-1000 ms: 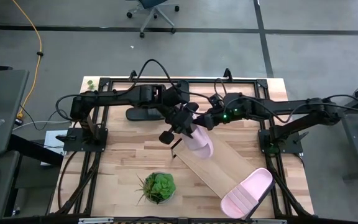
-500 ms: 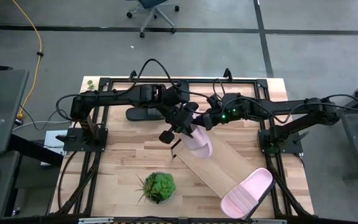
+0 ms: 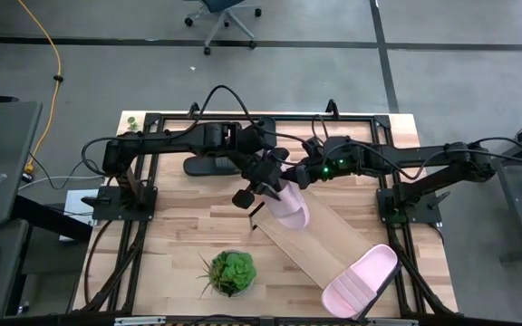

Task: Pick and place slides into the shelf
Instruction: Put the pink slides on the shelf

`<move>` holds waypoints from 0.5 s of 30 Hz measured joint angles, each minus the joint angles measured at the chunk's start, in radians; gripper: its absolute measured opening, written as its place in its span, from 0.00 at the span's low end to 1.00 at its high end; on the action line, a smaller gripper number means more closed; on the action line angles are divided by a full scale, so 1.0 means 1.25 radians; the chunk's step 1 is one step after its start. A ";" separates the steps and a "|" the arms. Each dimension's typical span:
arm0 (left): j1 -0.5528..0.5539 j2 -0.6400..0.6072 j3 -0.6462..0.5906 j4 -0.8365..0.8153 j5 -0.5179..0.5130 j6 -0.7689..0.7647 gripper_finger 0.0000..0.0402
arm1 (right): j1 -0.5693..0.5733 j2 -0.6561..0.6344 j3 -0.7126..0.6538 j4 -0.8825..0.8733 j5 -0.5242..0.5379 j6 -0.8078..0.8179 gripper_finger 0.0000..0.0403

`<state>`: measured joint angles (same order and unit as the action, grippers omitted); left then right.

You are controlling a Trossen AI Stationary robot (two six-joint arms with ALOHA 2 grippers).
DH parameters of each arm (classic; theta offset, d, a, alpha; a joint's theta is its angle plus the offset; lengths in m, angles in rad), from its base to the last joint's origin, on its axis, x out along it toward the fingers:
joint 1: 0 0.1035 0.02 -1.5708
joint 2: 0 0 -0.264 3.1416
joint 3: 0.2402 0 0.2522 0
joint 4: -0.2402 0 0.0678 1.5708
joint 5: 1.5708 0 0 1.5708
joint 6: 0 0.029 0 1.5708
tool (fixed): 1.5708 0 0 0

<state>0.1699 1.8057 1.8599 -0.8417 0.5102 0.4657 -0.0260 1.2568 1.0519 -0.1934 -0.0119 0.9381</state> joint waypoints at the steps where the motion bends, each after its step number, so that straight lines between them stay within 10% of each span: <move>1: 0.000 0.000 0.000 0.000 0.000 -0.001 0.18 | 0.000 0.000 0.000 -0.006 0.002 0.001 0.21; 15: 0.001 -0.001 0.000 -0.001 -0.045 -0.020 0.41 | 0.006 -0.027 0.000 -0.096 0.060 0.002 0.20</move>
<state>0.1714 1.8047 1.8599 -0.8425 0.4534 0.4403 -0.0189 1.2230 1.0519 -0.3137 0.0626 0.9406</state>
